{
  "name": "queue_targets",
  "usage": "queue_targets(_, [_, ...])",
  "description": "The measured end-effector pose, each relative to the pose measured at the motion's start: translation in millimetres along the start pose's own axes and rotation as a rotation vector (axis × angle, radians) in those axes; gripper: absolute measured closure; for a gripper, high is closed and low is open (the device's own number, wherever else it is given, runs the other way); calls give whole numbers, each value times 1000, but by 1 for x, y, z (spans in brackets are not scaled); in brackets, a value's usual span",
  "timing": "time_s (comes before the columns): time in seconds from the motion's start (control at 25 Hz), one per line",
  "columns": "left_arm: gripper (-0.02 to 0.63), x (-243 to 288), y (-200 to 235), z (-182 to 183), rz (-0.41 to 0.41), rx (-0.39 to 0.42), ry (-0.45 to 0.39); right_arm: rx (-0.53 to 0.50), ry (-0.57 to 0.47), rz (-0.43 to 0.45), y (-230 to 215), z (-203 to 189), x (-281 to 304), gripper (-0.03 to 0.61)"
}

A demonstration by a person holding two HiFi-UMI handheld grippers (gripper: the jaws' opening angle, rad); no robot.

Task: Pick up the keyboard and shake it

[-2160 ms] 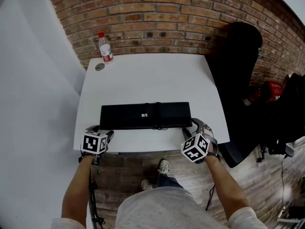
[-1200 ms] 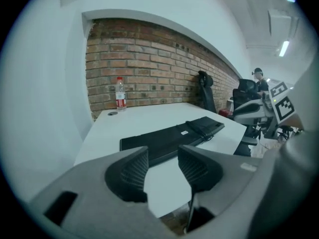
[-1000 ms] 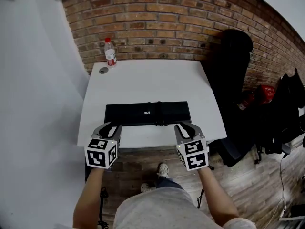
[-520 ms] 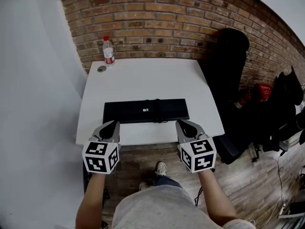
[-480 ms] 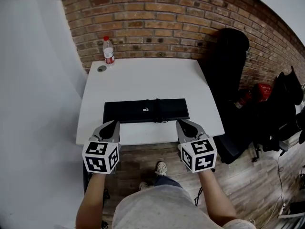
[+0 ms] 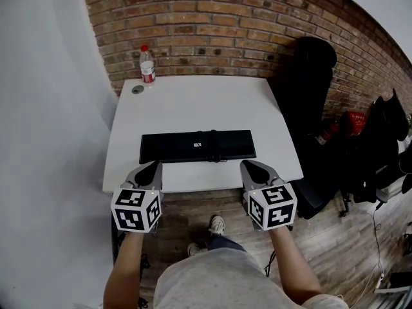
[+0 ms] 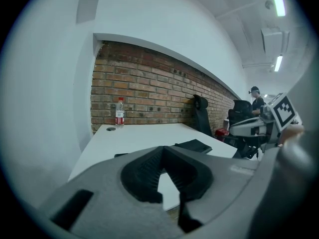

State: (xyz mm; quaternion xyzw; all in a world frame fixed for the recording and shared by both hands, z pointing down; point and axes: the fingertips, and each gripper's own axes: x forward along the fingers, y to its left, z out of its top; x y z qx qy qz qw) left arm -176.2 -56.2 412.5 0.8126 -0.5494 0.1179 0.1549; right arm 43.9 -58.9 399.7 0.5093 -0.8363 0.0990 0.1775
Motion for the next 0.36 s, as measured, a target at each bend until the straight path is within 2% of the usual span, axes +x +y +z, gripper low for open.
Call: queue_targets(0.36, [621,2,1,-8,-8,-7,11,-3,10,10,6,-6,4,568])
